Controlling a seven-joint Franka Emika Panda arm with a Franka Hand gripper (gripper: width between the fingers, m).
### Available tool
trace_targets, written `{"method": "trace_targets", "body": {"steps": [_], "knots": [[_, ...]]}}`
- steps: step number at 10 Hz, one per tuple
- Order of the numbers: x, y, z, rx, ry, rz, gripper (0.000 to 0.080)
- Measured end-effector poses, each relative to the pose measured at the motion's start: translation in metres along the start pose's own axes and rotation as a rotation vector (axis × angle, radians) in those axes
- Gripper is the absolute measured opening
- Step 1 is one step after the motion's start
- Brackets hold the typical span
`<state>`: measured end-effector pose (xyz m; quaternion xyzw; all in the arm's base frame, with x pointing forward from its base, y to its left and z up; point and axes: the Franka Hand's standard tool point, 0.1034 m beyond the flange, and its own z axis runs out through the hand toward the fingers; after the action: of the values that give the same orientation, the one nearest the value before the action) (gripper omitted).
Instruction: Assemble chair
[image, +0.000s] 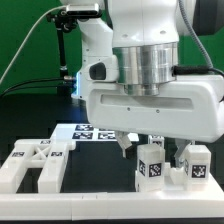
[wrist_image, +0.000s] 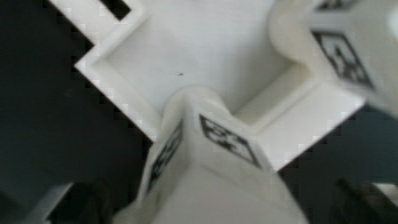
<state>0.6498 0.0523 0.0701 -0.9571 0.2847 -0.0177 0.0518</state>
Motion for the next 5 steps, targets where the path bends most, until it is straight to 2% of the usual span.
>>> {"method": "trace_targets", "body": {"steps": [4, 5], "knots": [[0.0025, 0.0035, -0.0003, -0.011, 0.003, -0.301, 0.0649], [0.004, 0.0045, -0.0009, -0.021, 0.008, -0.458, 0.0649]]}}
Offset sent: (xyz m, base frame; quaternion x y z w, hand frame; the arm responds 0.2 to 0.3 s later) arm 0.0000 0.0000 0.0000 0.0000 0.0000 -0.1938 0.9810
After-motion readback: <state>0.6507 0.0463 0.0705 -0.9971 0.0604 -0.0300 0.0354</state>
